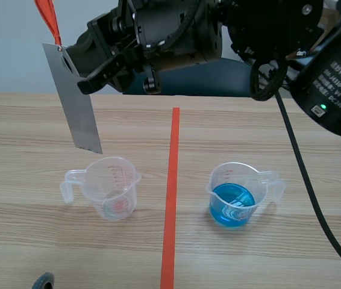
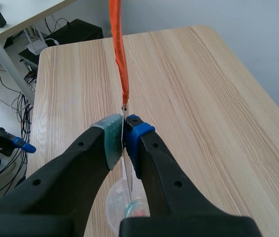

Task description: Do the redox reaction experiment. move the plate over the left beaker

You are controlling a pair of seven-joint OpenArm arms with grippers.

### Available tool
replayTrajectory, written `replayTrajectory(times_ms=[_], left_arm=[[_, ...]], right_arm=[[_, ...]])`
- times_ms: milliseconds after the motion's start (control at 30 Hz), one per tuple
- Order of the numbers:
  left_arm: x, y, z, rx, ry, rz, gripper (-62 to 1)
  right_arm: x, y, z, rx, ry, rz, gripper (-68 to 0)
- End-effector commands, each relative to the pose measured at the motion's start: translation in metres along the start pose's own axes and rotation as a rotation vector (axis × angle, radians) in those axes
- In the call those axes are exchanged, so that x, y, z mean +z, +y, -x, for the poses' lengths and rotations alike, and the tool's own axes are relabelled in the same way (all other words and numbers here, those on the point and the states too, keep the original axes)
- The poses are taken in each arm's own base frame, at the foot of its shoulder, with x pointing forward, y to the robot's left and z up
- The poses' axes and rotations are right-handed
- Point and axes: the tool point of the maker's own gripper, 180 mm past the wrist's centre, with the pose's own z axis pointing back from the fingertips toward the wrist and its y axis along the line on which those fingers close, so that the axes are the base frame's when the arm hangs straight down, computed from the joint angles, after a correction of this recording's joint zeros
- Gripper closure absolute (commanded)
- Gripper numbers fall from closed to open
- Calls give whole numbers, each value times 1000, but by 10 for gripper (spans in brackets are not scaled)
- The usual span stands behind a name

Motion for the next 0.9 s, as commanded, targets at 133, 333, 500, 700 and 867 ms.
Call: replayTrajectory(times_ms=[133, 333, 500, 700, 867], left_arm=[[-2, 3, -7, -10, -28, 3, -588], [-2, 3, -2, -10, -2, 3, -588], [-2, 3, -2, -10, -3, 3, -588], [-2, 3, -2, -10, -3, 3, -588], [-4, 4, -2, -12, -7, 3, -588]], right_arm=[[2, -4, -15, 19, -36, 6, -6], [2, -4, -15, 19, -36, 6, -6], [2, -4, -15, 19, -36, 6, -6], [2, -4, -15, 19, -36, 6, -6], [2, -4, -15, 19, -36, 6, -6]])
